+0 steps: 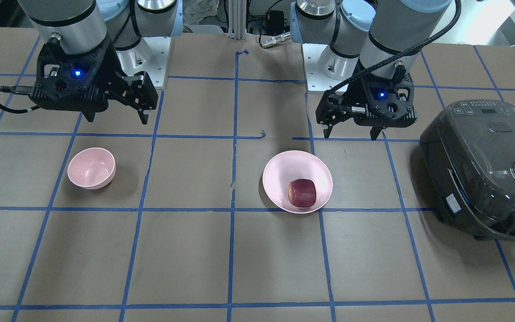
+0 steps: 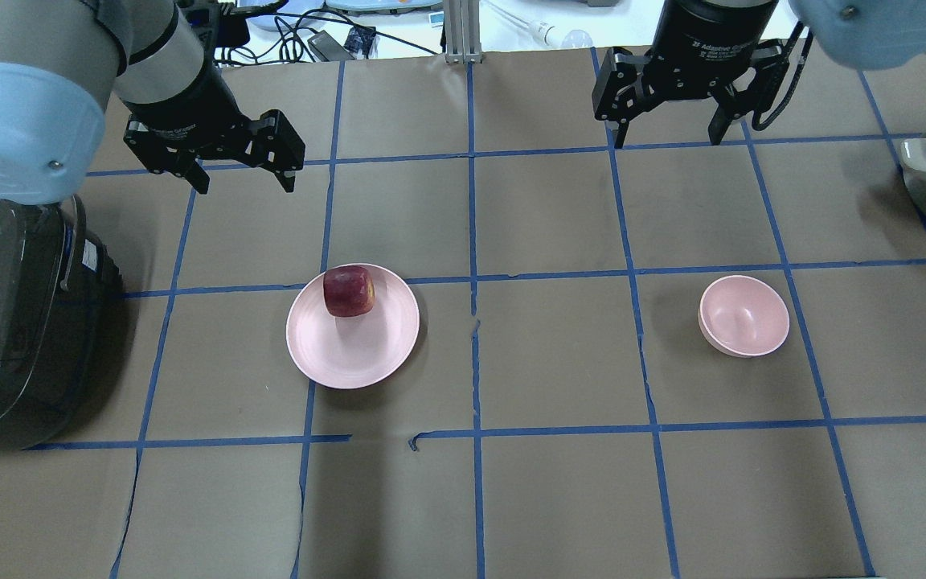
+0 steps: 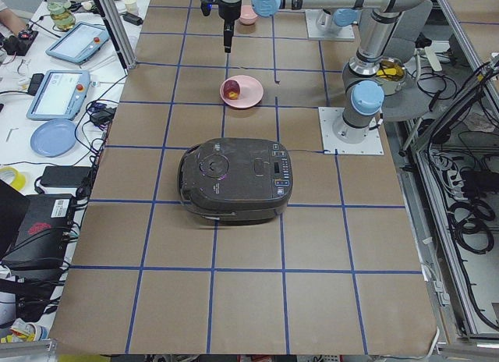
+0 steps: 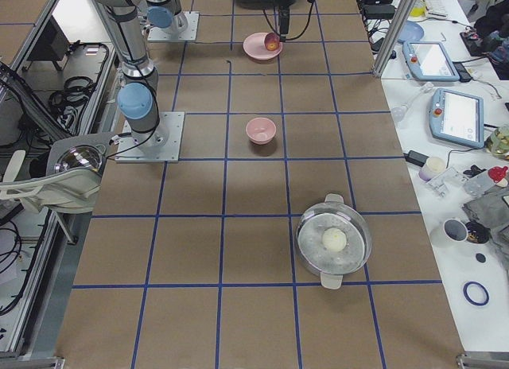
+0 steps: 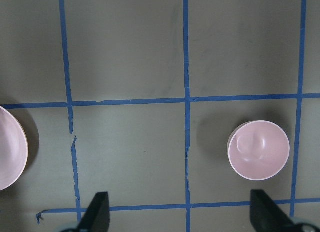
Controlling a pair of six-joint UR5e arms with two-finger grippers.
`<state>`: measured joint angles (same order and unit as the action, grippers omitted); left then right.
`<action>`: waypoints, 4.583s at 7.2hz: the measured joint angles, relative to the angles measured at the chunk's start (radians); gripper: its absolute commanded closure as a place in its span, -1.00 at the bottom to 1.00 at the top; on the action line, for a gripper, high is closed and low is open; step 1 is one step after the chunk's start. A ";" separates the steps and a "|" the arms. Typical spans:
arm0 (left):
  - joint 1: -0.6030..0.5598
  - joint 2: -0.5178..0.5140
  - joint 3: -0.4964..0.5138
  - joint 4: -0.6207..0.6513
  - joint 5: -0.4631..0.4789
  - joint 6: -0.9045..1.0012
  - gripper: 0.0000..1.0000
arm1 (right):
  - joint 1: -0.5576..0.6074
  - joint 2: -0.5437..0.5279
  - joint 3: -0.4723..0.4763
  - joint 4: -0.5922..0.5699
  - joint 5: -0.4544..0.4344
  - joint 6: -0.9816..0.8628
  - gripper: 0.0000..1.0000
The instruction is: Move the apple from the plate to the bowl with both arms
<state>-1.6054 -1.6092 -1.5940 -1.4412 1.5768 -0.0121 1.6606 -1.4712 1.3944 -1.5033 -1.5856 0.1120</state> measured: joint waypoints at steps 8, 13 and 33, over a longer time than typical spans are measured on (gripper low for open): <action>-0.001 0.006 -0.007 0.002 -0.001 -0.002 -1.00 | 0.001 0.002 0.000 0.005 -0.002 -0.001 -1.00; 0.001 0.006 -0.006 0.002 -0.003 -0.002 -1.00 | -0.001 0.003 0.000 0.007 -0.002 -0.002 -1.00; -0.030 -0.288 -0.311 0.450 -0.063 -0.075 -1.00 | -0.515 0.121 0.718 -0.682 -0.002 -0.504 1.00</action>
<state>-1.6354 -1.8970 -1.9045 -0.9911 1.5136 -0.0870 1.1460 -1.3501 2.1124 -2.1857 -1.5880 -0.3922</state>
